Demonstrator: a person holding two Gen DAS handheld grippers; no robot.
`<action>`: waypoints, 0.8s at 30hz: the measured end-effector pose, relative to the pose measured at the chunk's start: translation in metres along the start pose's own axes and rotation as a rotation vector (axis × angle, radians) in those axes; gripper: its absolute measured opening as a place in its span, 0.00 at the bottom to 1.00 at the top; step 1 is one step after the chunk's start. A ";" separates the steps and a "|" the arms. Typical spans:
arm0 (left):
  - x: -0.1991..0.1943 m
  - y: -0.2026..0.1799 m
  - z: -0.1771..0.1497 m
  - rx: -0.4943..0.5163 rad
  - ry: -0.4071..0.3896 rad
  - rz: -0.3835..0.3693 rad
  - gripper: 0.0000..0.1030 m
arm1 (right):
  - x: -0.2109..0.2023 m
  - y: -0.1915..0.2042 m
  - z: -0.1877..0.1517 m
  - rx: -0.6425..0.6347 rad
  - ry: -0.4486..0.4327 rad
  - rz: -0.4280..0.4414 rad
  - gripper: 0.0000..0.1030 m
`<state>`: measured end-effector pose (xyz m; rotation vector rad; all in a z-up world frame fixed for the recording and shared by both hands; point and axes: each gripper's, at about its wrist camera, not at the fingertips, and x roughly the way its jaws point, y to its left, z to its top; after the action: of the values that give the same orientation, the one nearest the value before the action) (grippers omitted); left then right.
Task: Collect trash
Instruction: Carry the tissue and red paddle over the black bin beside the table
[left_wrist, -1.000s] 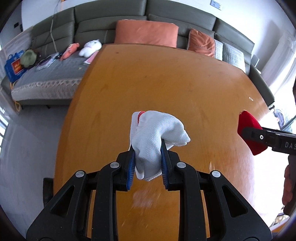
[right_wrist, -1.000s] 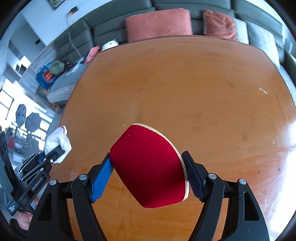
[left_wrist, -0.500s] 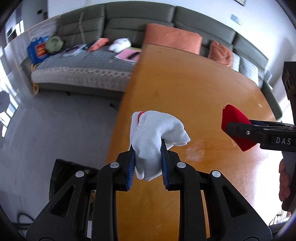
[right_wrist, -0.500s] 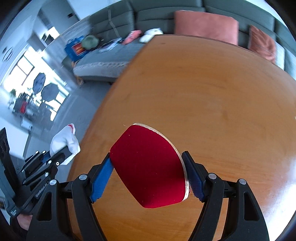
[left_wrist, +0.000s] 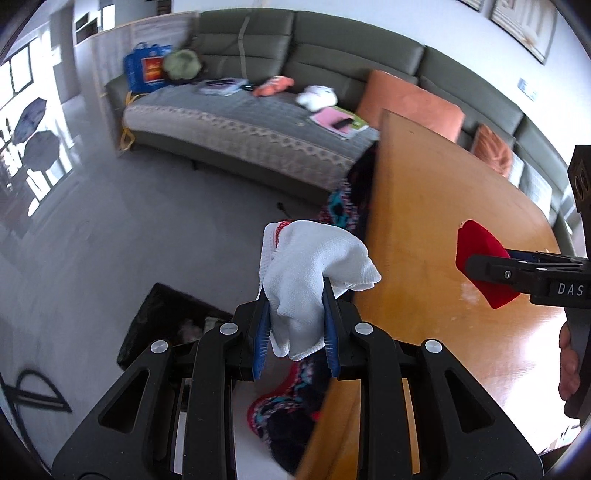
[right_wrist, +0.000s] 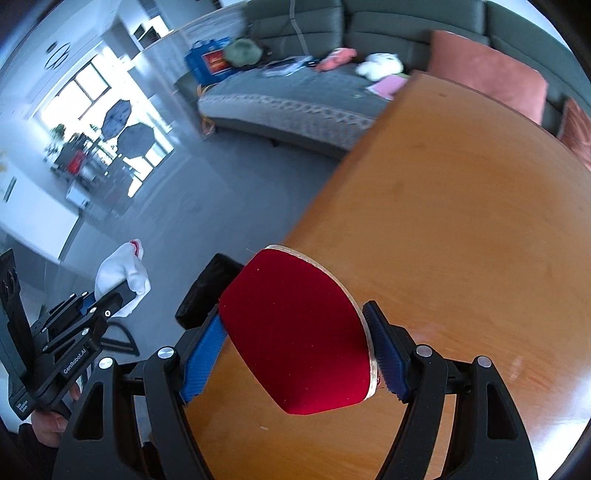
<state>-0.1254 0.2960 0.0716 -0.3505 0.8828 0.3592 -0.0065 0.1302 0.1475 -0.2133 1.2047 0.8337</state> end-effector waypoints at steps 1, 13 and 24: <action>-0.002 0.009 -0.001 -0.009 0.000 0.008 0.24 | 0.004 0.008 0.002 -0.012 0.005 0.009 0.73; -0.023 0.092 -0.026 -0.133 0.010 0.111 0.24 | 0.045 0.115 0.021 -0.177 0.046 0.095 0.73; -0.020 0.164 -0.044 -0.270 0.056 0.216 0.24 | 0.087 0.192 0.024 -0.337 0.111 0.128 0.73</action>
<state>-0.2396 0.4191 0.0377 -0.5172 0.9314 0.6746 -0.1071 0.3159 0.1324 -0.4649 1.1843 1.1492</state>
